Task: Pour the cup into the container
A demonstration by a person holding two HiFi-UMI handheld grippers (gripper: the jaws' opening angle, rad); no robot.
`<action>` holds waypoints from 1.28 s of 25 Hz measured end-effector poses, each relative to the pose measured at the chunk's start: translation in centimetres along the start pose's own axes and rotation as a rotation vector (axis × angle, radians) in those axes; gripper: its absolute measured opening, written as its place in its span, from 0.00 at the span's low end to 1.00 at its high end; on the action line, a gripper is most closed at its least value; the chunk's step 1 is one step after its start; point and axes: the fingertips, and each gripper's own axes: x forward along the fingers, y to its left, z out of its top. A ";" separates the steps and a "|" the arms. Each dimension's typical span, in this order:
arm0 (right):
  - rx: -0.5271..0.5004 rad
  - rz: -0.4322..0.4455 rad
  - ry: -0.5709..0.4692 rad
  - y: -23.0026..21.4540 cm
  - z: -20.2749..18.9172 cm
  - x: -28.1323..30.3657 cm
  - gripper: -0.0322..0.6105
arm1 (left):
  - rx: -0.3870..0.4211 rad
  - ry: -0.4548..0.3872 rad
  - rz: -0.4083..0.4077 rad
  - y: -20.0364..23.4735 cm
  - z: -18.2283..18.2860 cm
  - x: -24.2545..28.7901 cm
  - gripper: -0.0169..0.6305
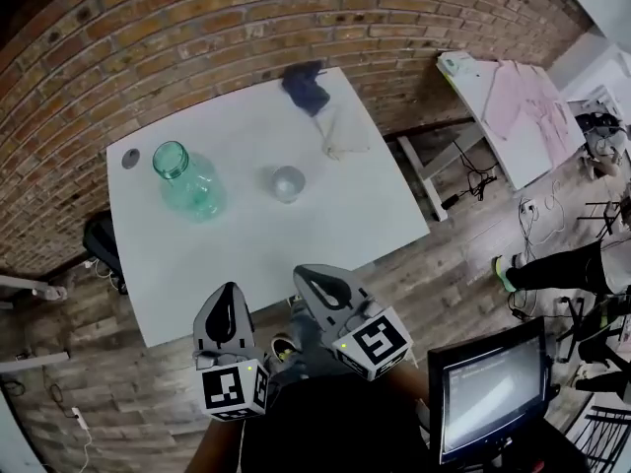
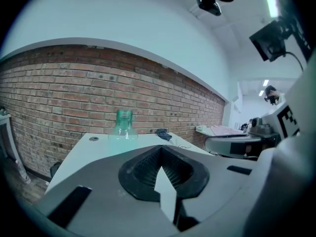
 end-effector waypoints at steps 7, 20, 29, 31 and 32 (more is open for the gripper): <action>-0.045 0.029 0.054 -7.0 0.8 3.1 0.05 | 0.025 0.019 -0.025 -1.3 2.0 7.2 0.02; -0.087 0.122 0.219 -13.4 -6.5 7.6 0.48 | 0.027 0.055 0.056 0.4 2.7 11.3 0.02; -0.149 0.136 0.294 -14.7 -11.2 12.9 0.59 | 0.059 0.071 0.100 3.2 3.6 10.9 0.02; -0.151 0.142 0.295 -14.4 -11.5 13.9 0.59 | 0.063 0.076 0.117 3.9 3.6 10.5 0.02; -0.158 0.145 0.298 -14.3 -11.6 14.1 0.59 | 0.065 0.078 0.123 4.1 3.5 10.3 0.02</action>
